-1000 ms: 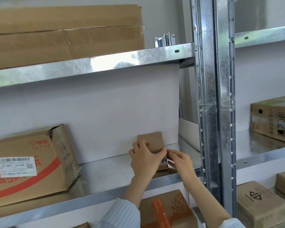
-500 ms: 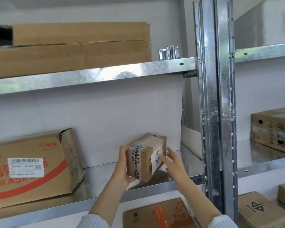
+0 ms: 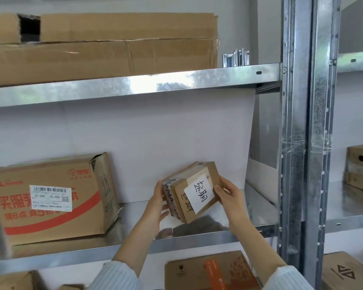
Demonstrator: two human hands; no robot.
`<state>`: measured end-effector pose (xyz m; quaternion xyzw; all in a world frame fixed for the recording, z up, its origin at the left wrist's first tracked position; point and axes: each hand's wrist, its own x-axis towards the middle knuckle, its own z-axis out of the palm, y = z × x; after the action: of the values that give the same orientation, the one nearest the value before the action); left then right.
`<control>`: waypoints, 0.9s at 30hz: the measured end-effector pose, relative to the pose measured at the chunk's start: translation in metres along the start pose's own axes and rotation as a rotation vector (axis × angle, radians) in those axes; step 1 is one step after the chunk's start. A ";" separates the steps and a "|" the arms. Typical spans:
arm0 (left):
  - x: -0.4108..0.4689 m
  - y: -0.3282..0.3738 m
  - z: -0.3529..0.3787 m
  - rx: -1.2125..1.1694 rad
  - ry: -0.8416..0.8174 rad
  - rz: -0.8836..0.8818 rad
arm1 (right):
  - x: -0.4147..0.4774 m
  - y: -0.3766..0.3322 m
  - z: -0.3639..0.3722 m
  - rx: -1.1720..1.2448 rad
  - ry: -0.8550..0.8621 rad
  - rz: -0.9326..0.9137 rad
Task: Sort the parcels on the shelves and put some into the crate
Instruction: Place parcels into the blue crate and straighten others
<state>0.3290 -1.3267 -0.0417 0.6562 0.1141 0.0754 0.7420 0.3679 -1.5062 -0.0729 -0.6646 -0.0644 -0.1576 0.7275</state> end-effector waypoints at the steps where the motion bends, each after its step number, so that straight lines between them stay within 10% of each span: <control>1: 0.000 0.000 0.002 -0.033 0.010 0.022 | 0.001 0.000 0.000 0.002 0.023 -0.010; 13: 0.000 -0.007 0.004 -0.031 -0.240 0.098 | -0.003 -0.020 0.002 0.022 0.190 -0.111; 21: -0.031 -0.023 0.016 -0.403 -0.195 0.060 | -0.030 -0.014 0.019 0.321 -0.175 0.189; 27: -0.046 -0.029 0.000 -0.152 -0.137 0.068 | -0.042 -0.018 0.014 0.309 -0.125 0.127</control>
<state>0.2831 -1.3424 -0.0672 0.6052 0.0346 0.0639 0.7927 0.3247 -1.4872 -0.0669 -0.5563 -0.0909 -0.0578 0.8240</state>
